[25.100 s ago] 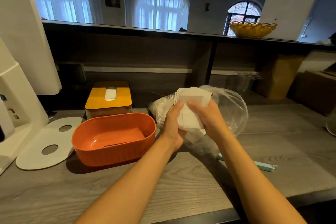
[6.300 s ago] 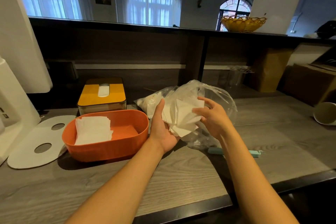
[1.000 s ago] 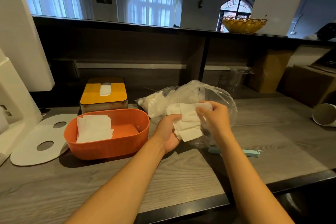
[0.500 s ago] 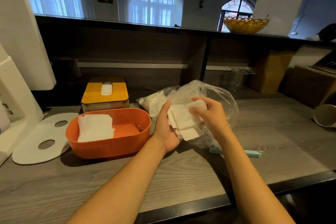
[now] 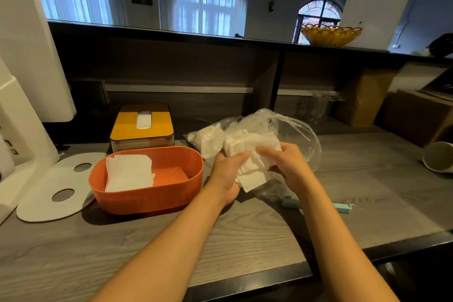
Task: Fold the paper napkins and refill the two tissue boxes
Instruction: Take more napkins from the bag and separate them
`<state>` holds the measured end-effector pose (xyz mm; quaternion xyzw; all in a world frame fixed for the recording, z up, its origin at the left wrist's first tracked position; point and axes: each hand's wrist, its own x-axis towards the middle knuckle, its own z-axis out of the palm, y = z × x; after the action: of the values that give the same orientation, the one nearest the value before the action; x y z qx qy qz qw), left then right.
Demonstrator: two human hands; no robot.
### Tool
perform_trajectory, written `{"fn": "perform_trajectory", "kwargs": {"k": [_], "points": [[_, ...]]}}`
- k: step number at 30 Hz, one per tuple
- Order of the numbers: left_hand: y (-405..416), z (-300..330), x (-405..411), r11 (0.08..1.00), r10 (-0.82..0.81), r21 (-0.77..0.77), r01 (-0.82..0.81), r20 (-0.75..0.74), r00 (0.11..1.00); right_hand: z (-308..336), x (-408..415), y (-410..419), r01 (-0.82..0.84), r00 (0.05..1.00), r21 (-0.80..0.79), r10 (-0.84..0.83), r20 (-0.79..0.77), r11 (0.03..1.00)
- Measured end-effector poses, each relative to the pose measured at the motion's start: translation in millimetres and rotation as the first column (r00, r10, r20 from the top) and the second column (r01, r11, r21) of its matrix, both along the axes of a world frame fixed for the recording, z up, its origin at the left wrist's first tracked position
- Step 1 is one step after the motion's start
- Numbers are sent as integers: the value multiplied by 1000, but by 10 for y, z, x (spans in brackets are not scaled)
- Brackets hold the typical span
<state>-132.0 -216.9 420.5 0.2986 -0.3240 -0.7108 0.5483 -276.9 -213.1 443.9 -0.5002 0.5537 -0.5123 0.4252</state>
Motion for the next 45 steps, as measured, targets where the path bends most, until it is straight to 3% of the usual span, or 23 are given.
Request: {"fn": "perform_trajectory", "kwargs": {"k": [8,13,16,20,24,27,30,32,33,35,37,39,42,45], "points": [[-1,-3,23,992,-89,74,99,-128,988,46,-2,38,173,980,-32,-170,100,984],[-23,-2,58,990,-45,116,73,-227,973,93,-96,57,168,931,53,-176,321,984],[-8,1,43,990,-71,109,90,-169,983,103,-57,82,72,958,187,-120,260,980],[3,9,23,988,-94,107,107,-120,988,129,-53,85,25,923,266,-124,364,964],[-17,-12,18,985,-89,136,103,-106,990,127,-52,73,44,963,267,-111,244,963],[-29,-15,37,980,-49,183,82,-180,982,113,-84,57,213,932,94,-231,279,973],[-50,-24,79,976,-47,195,99,-253,966,126,-91,76,379,925,-377,-329,193,845],[-58,-27,101,973,-68,188,130,-301,951,110,-29,101,227,962,-585,-274,8,779],[-66,-32,110,972,-80,185,145,-320,944,92,13,104,94,968,-603,-215,-132,792],[-79,-40,129,972,-104,165,167,-335,936,45,82,93,-205,892,-471,-34,-450,858],[-79,-46,152,970,-114,167,179,-337,935,17,89,76,-398,750,-257,151,-644,880],[-61,-26,174,965,-122,185,187,-319,940,41,65,84,-457,716,-145,266,-646,878],[-37,7,156,970,-118,180,163,-237,964,72,44,110,-460,833,-180,353,-425,869],[-19,-4,91,979,-110,164,125,-94,989,79,70,99,-243,958,-373,162,-236,895]]}}
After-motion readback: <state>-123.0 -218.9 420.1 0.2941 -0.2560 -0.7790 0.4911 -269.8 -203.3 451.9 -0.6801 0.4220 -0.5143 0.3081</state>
